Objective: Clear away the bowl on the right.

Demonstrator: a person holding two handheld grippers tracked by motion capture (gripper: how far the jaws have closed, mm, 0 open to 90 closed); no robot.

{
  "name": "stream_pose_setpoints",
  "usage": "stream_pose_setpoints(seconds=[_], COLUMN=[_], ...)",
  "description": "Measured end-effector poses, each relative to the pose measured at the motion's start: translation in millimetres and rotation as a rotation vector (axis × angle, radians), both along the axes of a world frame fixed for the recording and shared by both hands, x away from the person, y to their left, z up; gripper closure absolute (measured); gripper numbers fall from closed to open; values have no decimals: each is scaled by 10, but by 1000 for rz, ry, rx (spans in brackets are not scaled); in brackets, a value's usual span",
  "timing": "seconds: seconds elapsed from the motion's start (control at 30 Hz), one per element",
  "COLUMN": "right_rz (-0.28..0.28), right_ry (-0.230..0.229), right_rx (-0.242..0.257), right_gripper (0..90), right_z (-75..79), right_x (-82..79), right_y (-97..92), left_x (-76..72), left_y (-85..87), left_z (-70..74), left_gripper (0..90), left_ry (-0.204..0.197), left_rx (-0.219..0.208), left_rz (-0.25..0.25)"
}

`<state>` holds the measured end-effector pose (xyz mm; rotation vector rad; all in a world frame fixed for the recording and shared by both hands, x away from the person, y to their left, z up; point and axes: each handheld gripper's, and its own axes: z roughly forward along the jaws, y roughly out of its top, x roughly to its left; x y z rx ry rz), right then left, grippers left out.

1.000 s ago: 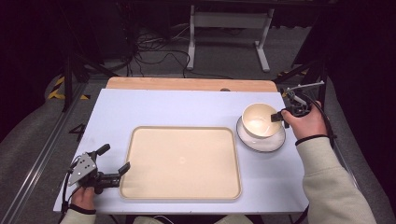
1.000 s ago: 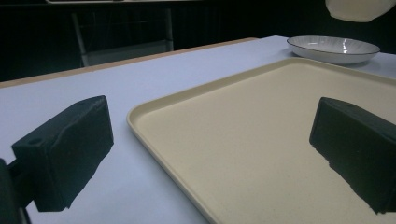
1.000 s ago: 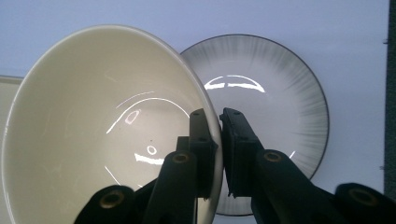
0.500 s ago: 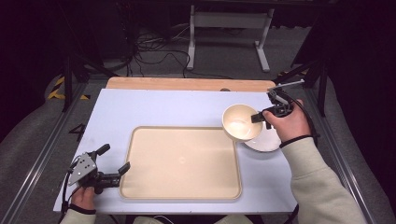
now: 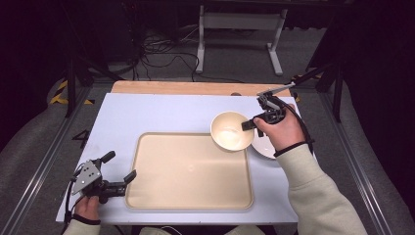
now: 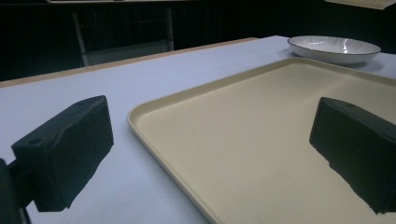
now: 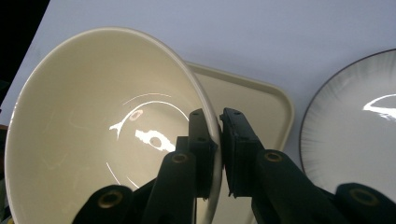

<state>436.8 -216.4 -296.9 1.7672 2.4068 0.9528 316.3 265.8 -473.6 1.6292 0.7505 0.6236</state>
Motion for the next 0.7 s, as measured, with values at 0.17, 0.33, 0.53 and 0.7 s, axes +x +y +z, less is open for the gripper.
stream_pose_setpoints(seconds=[0.17, 0.33, 0.53, 0.7], right_rz=[28, 61, 86, 109], right_ry=[-6, -5, 12, 29], right_rx=[19, 27, 59, 81], right_gripper=[825, 825, 825, 825], right_z=[0, -7, -30, -58], right_x=[-17, -40, -38, -40], right_y=[137, 295, 430, 555], left_x=[0, 1, 2, 2], left_y=[0, 0, 0, 0], left_z=[0, 0, 0, 0], left_gripper=[3, 3, 3, 2], left_ry=[0, 0, 1, 1], left_rx=[0, 0, 0, 0], left_rz=[0, 0, 0, 1])
